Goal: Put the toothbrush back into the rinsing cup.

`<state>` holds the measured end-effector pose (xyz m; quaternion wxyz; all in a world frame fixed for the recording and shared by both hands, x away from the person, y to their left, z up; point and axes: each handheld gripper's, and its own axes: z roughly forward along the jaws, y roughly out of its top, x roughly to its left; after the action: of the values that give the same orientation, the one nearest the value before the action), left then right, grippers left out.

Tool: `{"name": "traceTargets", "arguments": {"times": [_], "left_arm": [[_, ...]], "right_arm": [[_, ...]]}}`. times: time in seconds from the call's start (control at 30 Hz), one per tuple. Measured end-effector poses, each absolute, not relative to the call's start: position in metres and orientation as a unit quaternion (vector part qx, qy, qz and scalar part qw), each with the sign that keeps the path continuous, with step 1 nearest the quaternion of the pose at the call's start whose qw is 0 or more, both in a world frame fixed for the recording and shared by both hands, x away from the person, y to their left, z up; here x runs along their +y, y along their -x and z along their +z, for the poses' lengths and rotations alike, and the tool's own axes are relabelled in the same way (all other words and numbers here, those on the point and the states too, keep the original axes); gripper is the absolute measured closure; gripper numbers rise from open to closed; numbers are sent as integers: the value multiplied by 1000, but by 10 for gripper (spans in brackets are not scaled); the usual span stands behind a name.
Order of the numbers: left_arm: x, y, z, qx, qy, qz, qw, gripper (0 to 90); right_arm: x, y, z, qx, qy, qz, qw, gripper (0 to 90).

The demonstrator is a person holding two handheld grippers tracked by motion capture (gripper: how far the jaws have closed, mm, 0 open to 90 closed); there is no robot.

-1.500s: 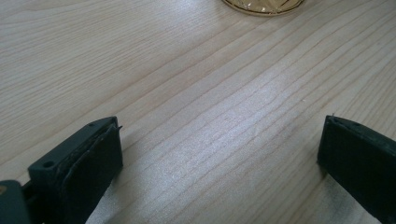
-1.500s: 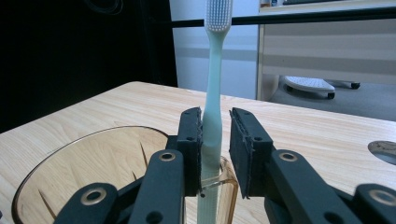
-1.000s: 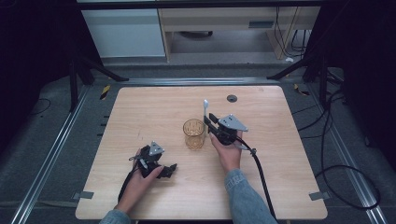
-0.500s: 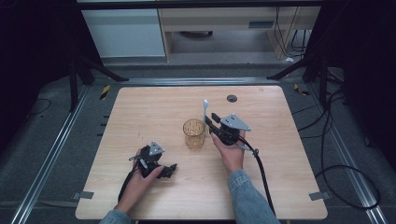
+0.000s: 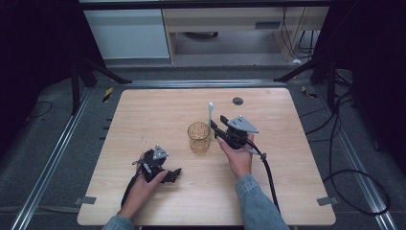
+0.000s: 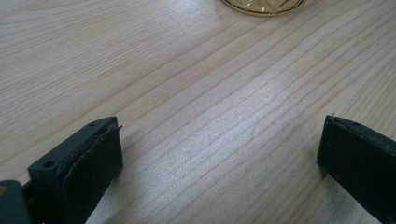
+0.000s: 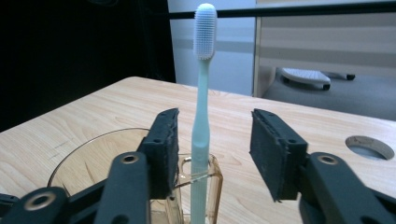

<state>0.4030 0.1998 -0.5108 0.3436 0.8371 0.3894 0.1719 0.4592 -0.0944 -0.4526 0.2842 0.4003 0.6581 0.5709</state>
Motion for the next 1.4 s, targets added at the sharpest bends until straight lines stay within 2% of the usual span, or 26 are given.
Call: {"name": "traceTargets", "arguments": {"times": [0.7,0.9,1.4], "left_arm": [[200,-403,-511,388,-838,173,342,0],[199,-402,-511,392,-835,172,345,0],[198,-402,-511,390,-836,173,344,0]], "right_arm": [[-109,-453,-436,705,-409,505,285,242],[-116,-451,-431,726,-418,478,265,169],[-162,-437,-426,763,-426,412,257,96]]}}
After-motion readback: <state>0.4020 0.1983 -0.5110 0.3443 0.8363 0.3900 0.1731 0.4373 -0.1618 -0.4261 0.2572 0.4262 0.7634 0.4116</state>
